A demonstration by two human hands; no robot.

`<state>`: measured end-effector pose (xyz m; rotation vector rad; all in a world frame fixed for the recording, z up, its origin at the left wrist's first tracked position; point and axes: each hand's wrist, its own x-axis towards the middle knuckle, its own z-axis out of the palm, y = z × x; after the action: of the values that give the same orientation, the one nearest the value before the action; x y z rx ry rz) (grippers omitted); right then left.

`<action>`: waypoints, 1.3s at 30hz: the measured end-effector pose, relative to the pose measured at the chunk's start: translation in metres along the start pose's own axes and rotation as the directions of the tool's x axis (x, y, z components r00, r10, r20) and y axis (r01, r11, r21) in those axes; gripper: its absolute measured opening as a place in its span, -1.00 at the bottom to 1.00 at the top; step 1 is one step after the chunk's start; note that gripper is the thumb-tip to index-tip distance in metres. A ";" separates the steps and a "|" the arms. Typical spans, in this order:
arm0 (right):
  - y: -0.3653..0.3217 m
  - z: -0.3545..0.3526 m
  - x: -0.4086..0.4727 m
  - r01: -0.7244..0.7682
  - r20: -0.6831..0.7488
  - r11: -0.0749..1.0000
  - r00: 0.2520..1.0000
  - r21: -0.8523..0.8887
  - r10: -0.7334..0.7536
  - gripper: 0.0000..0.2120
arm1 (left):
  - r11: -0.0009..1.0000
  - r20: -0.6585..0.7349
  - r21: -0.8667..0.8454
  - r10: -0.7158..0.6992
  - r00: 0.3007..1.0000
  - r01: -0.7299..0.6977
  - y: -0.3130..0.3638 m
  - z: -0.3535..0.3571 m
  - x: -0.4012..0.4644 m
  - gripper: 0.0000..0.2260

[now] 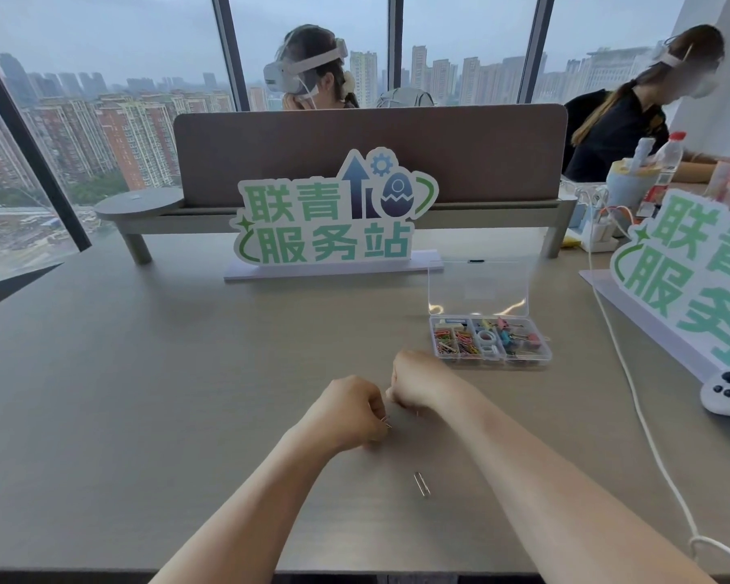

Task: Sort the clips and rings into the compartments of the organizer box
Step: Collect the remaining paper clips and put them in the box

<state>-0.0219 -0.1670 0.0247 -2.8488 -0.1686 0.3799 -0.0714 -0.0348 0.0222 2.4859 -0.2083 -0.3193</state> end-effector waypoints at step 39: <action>0.021 0.021 -0.096 -0.045 0.060 0.976 0.998 0.215 0.033 -0.74 | 0.980 -0.116 -0.198 -0.015 0.993 -0.009 0.001 0.012 -0.040 -0.92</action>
<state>-0.1175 -0.1963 0.0225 -2.6315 -0.0764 0.4574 -0.1133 -0.0335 0.0212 2.2986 -0.1180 -0.1846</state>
